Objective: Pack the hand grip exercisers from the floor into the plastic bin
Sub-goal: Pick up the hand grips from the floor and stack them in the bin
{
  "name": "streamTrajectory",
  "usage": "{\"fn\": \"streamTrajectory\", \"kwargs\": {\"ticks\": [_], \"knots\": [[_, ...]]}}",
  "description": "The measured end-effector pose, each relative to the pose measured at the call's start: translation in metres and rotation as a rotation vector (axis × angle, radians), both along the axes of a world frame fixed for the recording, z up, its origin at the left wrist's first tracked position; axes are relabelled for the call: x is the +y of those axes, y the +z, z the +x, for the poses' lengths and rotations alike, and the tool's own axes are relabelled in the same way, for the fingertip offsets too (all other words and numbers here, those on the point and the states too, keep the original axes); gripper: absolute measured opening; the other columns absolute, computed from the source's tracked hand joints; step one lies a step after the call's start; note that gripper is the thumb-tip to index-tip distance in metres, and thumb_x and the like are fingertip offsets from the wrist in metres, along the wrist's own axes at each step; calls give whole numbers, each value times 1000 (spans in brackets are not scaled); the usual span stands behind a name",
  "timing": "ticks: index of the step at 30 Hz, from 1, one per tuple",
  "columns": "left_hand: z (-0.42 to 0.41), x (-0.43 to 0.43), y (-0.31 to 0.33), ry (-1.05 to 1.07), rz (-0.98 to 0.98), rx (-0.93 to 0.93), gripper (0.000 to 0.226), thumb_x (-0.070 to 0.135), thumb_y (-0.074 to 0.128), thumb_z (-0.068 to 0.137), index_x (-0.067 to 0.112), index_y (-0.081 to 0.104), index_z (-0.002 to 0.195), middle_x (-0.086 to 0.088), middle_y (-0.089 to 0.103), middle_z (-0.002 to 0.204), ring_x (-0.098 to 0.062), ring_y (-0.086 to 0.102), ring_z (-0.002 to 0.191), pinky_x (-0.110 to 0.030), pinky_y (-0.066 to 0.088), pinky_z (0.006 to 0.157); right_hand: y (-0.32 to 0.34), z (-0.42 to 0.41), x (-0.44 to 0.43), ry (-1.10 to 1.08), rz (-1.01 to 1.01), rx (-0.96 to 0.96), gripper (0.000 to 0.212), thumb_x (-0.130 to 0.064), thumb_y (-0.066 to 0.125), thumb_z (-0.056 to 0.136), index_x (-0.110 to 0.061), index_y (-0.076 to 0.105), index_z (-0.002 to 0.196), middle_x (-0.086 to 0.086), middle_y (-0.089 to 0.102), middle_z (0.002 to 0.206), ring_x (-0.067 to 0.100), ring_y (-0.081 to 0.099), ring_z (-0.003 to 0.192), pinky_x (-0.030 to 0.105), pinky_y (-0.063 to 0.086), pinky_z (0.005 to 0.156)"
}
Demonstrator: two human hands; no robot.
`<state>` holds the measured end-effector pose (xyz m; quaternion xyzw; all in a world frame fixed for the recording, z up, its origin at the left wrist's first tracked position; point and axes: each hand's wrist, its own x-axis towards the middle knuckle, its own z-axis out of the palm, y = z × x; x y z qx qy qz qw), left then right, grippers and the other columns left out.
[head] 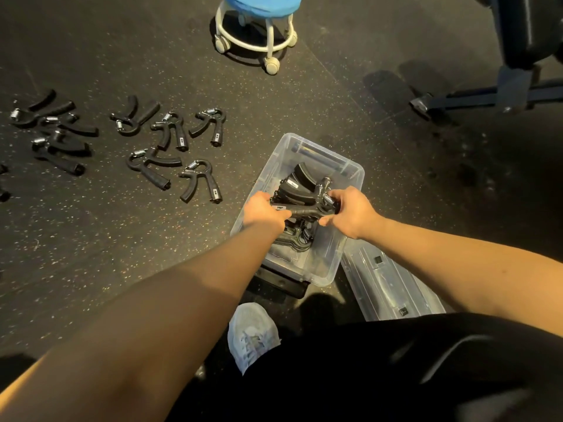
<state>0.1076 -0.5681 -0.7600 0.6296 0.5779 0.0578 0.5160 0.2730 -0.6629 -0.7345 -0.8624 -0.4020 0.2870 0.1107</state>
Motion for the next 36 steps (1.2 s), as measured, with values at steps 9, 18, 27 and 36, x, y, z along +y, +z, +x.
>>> {"fn": "streamTrajectory", "kwargs": {"ticks": [9,18,27,36], "knots": [[4,-10,-24,94,-67,138,62,27,79,83,25,54,140,-6,67,125,-26,63,113,-36,51,98,-25,-8,3,92,-96,-159,65,-33,93,63,-12,63,117,5,61,109,25,64,99,35,56,88],[10,-1,-42,-32,62,277,34,24,77,84,12,65,114,-10,70,108,-29,67,101,-36,55,79,-41,-23,15,211,-325,-270,58,-35,87,74,-8,56,115,9,56,113,28,62,103,36,50,81],[23,2,-63,24,38,300,46,18,78,84,6,63,126,-15,67,118,-27,66,109,-31,54,82,-61,-20,27,177,-331,-206,53,-23,91,68,-12,56,107,9,58,112,29,61,102,37,54,84],[24,1,-73,194,-51,251,34,7,70,89,10,65,122,-15,68,118,-31,65,111,-41,56,92,-87,-35,25,-300,-214,40,52,-4,84,72,-10,64,120,9,62,125,27,63,113,25,47,85]]}}
